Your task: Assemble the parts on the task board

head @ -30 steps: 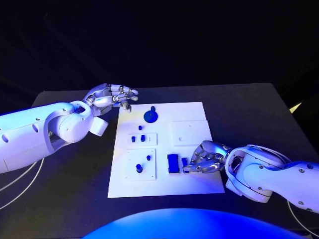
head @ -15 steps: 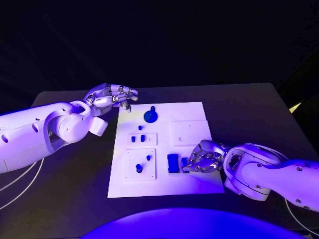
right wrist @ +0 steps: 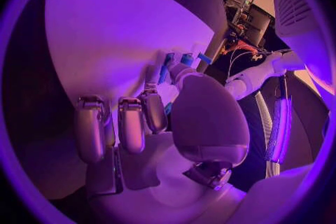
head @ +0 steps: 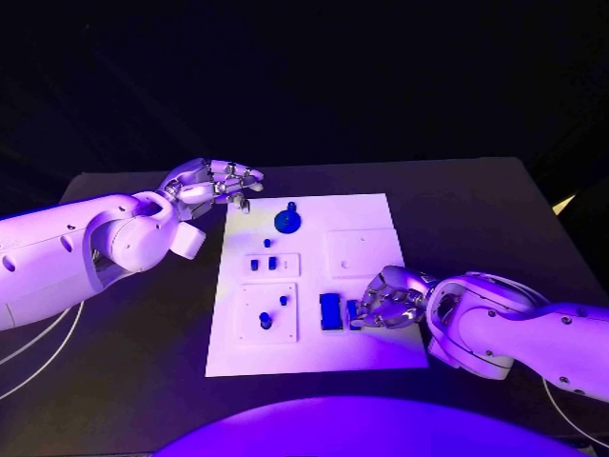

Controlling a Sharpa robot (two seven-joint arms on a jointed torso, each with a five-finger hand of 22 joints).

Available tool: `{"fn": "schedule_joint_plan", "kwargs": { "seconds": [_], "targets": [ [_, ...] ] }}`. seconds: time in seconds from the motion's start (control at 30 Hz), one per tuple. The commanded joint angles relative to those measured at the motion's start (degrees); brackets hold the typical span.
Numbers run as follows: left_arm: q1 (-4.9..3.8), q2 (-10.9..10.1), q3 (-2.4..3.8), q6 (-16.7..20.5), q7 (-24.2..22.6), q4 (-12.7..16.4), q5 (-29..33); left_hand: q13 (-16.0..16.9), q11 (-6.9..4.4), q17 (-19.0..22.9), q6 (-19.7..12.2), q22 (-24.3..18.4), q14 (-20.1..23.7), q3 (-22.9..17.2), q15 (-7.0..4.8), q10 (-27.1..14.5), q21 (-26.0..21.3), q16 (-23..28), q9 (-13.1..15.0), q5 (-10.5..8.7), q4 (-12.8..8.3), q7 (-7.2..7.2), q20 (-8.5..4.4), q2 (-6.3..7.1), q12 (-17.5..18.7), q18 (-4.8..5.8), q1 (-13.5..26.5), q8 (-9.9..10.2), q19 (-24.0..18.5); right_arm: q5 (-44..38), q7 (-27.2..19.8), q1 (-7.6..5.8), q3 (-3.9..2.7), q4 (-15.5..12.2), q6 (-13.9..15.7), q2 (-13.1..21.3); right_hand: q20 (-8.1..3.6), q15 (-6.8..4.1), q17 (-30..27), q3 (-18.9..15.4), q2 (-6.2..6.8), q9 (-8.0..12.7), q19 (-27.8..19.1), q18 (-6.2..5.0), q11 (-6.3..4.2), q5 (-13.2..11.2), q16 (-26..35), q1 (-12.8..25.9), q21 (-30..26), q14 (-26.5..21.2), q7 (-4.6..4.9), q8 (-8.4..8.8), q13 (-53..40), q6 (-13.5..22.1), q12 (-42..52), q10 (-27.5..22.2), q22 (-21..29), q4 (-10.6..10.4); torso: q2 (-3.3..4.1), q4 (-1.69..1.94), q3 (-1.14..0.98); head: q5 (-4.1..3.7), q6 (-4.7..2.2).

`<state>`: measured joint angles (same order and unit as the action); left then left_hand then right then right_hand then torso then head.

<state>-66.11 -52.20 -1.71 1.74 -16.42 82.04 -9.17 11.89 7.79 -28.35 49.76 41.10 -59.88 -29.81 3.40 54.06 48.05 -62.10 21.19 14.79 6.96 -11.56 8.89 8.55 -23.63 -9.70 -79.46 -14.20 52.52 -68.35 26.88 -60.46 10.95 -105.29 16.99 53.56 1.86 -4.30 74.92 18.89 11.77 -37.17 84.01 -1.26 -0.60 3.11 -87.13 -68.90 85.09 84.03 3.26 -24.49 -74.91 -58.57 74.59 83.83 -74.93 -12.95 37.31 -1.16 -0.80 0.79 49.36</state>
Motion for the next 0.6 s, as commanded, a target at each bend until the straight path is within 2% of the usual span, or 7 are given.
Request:
{"fn": "schedule_joint_plan", "kwargs": {
  "seconds": [0.03,0.27,0.43,0.6],
  "targets": [
    [-0.02,0.07,0.03,-0.22,-0.51,0.07,0.17,-0.07,-0.16,0.05,-0.25,0.09,0.23,-0.2,-0.01,-0.34,-0.22,-0.33,0.05,0.21,0.24,0.08,-0.01,-0.3,-0.14,-0.81,-0.34,-0.22,0.49,-1.02,-0.35,0.47,0.26,0.47,-1.77,-0.14,0.1,-0.07,9.97,-0.34,-0.05,0.29,4.41,0.36,-0.27,-0.33,-0.25,0.64,0.44,4.87,0.03,0.35,-6.99,-0.18,0.27,0.47,-13.88,-0.04,0.01,-0.04,-0.03,0.1,0.05],
    [-0.02,0.11,0.03,-0.24,-0.5,0.04,0.17,-0.07,-0.16,0.05,-0.25,0.09,0.23,-0.2,-0.01,-0.34,-0.22,-0.33,0.05,0.21,0.24,0.08,-0.01,-0.3,-0.14,-0.81,-0.34,-0.22,0.49,-1.2,-0.8,0.6,0.26,0.22,-0.87,0.02,0.06,-0.1,9.91,-0.92,0.03,0.28,4.35,0.33,-0.3,-0.33,-0.22,0.73,0.29,4.86,0.02,0.31,-6.99,-0.28,0.27,0.49,-13.84,-0.51,-0.02,-0.04,0.01,0.01,-0.09],
    [-0.02,0.12,0.02,-0.22,-0.53,0.02,0.17,-0.07,-0.16,0.05,-0.25,0.09,0.23,-0.2,-0.01,-0.34,-0.22,-0.33,0.05,0.21,0.24,0.08,-0.01,-0.3,-0.14,-0.81,-0.34,-0.22,0.49,-1.16,-1.18,0.61,0.25,-0.39,0.43,0.61,0.04,-0.09,9.85,-2.37,-0.19,0.28,4.3,0.3,-0.28,-0.3,-0.19,1.23,0.15,4.84,0.04,0.33,-6.93,-0.3,0.13,0.47,-13.8,-2.06,-0.04,-0.01,-0.01,-0.03,-0.14],
    [-0.02,0.1,0.02,0.0,-0.63,0.11,0.2,-0.07,-0.16,0.05,-0.25,0.09,0.23,-0.2,-0.01,-0.34,-0.22,-0.33,0.05,0.21,0.24,0.08,-0.01,-0.3,-0.14,-0.81,-0.34,-0.22,0.49,0.94,-3.74,0.16,0.2,-0.85,1.88,1.5,0.07,-0.06,9.64,-3.39,-0.23,0.29,4.18,0.23,-0.24,-0.26,-0.07,1.49,-0.21,4.79,0.08,0.36,-6.79,-0.21,-0.14,0.36,-13.7,-2.99,-0.16,-0.09,0.14,-0.1,-0.59]
  ]
}}
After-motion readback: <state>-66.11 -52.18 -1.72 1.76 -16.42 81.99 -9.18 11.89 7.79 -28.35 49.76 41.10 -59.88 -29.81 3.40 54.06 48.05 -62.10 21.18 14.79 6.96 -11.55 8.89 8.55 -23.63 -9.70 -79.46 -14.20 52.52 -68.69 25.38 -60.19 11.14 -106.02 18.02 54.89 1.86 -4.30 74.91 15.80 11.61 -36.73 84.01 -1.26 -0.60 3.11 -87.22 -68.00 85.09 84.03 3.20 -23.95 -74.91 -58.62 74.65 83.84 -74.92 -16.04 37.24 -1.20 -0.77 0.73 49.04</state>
